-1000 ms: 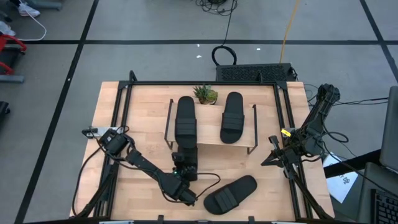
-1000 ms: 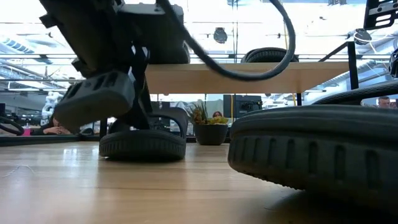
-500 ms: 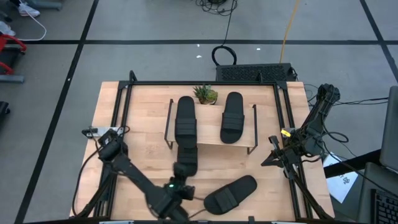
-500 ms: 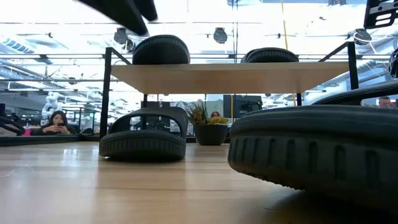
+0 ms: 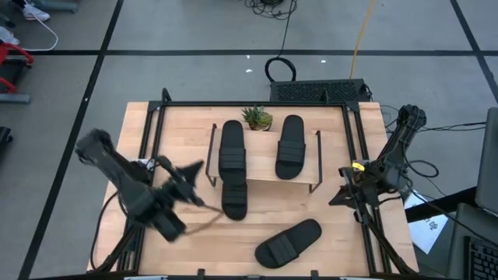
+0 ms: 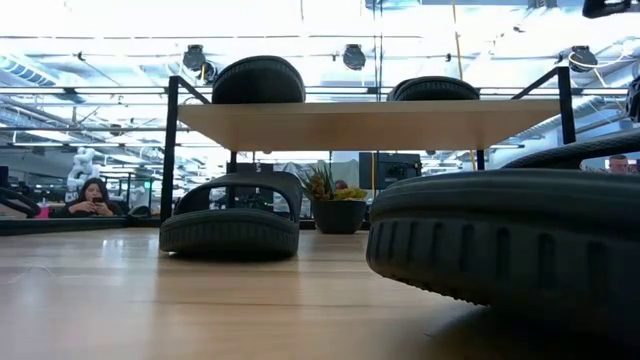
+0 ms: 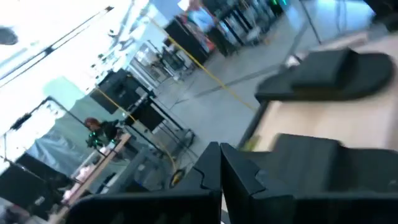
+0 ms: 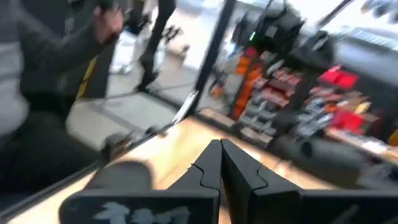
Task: Pick and place slides into the shelf
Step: Adjust the shelf
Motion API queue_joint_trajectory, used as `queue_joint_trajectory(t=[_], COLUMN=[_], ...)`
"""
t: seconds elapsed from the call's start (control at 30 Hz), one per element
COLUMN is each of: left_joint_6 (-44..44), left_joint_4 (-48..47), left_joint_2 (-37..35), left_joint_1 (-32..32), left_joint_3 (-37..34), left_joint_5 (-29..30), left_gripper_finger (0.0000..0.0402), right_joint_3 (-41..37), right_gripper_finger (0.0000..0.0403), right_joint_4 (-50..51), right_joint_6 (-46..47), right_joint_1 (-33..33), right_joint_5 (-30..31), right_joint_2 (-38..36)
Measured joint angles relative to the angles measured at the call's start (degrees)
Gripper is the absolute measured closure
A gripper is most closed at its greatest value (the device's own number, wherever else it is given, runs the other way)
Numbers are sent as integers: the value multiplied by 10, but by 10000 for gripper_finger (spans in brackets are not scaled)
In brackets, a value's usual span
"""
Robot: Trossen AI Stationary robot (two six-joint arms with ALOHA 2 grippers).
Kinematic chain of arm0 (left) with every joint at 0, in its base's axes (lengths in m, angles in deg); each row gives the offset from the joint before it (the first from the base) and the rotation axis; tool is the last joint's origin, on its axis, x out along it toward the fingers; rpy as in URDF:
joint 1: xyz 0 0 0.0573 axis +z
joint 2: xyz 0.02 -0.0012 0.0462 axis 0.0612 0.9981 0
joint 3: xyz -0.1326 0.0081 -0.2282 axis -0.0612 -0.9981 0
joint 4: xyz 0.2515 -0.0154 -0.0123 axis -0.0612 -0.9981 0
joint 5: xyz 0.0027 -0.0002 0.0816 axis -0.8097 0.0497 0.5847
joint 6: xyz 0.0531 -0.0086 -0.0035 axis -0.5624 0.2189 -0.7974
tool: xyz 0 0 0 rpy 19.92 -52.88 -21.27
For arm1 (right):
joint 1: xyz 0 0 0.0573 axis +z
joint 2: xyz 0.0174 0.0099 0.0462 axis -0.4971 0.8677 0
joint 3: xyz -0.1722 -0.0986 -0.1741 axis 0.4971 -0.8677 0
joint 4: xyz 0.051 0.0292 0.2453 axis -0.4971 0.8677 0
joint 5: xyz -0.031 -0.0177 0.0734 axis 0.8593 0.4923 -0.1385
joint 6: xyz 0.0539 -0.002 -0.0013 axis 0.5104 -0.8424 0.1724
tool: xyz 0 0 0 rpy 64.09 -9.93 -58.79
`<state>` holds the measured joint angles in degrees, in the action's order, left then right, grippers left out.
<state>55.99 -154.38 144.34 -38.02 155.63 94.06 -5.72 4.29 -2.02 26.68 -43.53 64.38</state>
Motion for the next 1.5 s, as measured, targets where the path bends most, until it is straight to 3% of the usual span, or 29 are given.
queue_joint_trajectory(t=[0.23, 0.37, 0.5, 0.57, 0.67, 0.73, 0.8, 0.87, 0.9, 1.03, 1.27, 1.5], left_joint_6=[47, 50, -10, -77, -246, -407, -564, -673, -704, -736, -604, -517], left_joint_4=[45, 88, 186, 265, 462, 640, 812, 913, 937, 925, 838, 820], left_joint_2=[-168, -234, -286, -306, -330, -337, -337, -337, -337, -365, -420, -441], left_joint_1=[23, 34, 34, 34, 36, 45, 57, 72, 81, 148, 300, 342], left_joint_3=[-155, -206, -268, -308, -371, -416, -458, -484, -489, -494, -493, -526], left_joint_5=[4, -48, -90, -111, -171, -260, -399, -504, -518, -478, -554, -517], left_gripper_finger=[401, 401, 401, 401, 401, 401, 401, 401, 401, 401, 401, 401], right_joint_3=[17, 33, 36, 36, 36, 36, 36, 36, 37, 37, 37, 74], right_gripper_finger=[403, 403, 403, 403, 403, 403, 403, 403, 403, 403, 403, 403], right_joint_4=[-49, -19, 35, 53, 51, 43, 34, 28, 27, 30, 47, 155], right_joint_6=[-46, 7, 39, 17, 4, 6, 6, 6, 9, 32, 69, 127], right_joint_1=[-24, -47, -63, -71, -84, -93, -102, -112, -117, -140, -176, -190], right_joint_5=[27, 41, 5, -34, -93, -115, -128, -128, -128, -130, -125, -86], right_joint_2=[0, 0, 0, 0, 0, 3, 6, 11, 14, 34, 43, 36])
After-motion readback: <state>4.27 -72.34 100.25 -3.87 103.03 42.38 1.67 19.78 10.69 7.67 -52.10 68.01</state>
